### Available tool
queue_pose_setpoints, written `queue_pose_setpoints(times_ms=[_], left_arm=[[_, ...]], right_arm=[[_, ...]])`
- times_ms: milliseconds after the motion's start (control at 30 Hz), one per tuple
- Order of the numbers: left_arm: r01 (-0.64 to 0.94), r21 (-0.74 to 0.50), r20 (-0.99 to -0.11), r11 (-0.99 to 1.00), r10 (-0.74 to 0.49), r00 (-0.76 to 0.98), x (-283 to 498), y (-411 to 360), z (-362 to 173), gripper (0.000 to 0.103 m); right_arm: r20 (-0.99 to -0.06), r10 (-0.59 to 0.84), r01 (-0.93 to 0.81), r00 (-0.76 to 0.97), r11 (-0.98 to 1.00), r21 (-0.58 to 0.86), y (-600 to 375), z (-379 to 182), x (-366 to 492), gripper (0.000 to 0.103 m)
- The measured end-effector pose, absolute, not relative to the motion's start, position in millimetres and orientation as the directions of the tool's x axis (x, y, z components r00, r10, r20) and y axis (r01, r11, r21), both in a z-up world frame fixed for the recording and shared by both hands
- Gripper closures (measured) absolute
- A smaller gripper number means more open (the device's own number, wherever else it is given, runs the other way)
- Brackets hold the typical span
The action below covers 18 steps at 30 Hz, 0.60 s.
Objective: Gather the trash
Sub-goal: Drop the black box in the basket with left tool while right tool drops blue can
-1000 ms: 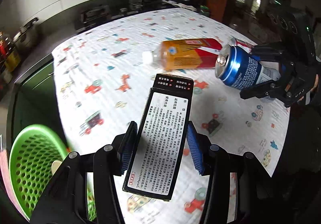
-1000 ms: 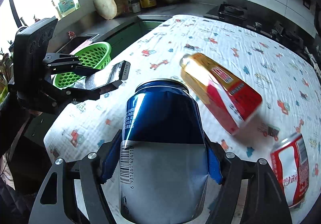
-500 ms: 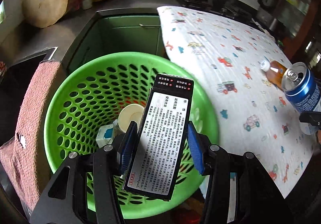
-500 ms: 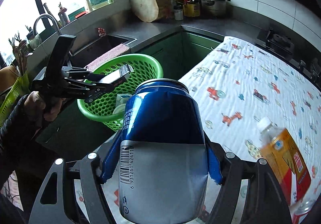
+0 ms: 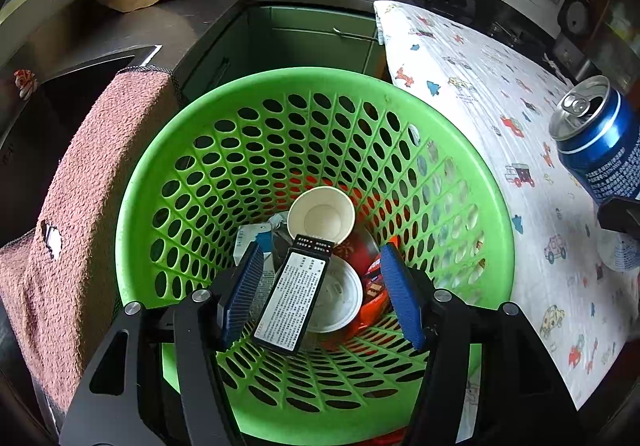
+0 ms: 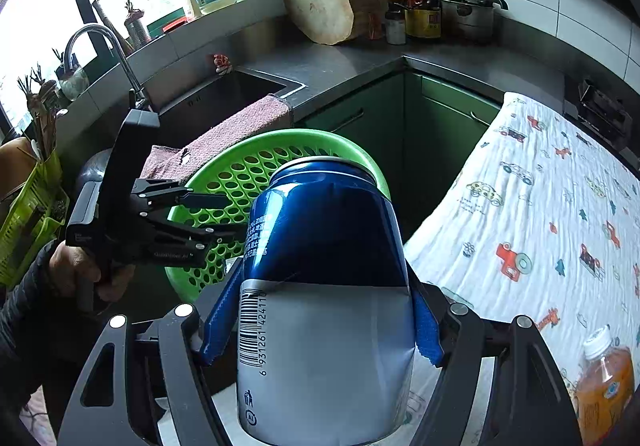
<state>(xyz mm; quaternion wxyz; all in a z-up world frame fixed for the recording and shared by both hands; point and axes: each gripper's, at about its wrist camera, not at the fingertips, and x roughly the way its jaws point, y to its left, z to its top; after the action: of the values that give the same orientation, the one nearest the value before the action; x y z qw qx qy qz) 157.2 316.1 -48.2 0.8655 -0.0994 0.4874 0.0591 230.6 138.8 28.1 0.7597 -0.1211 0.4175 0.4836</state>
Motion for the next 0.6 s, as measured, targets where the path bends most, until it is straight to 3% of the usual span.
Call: queue_pose_setpoints(times_ms=[267, 600], left_arm=[[-0.229, -0.081, -0.821, 0.970, 0.065, 0.567, 132, 320, -31, 0.020], [-0.299, -0.045, -0.797, 0.953, 0.146, 0.586, 105, 325, -19, 0.008]], right_arm=[[-0.740, 0.652, -0.820, 0.165, 0.508, 0.264, 174, 20, 237, 0.033], [-0.747, 0.642, -0.798, 0.170, 0.535, 0.278, 209, 2, 238, 0.033]])
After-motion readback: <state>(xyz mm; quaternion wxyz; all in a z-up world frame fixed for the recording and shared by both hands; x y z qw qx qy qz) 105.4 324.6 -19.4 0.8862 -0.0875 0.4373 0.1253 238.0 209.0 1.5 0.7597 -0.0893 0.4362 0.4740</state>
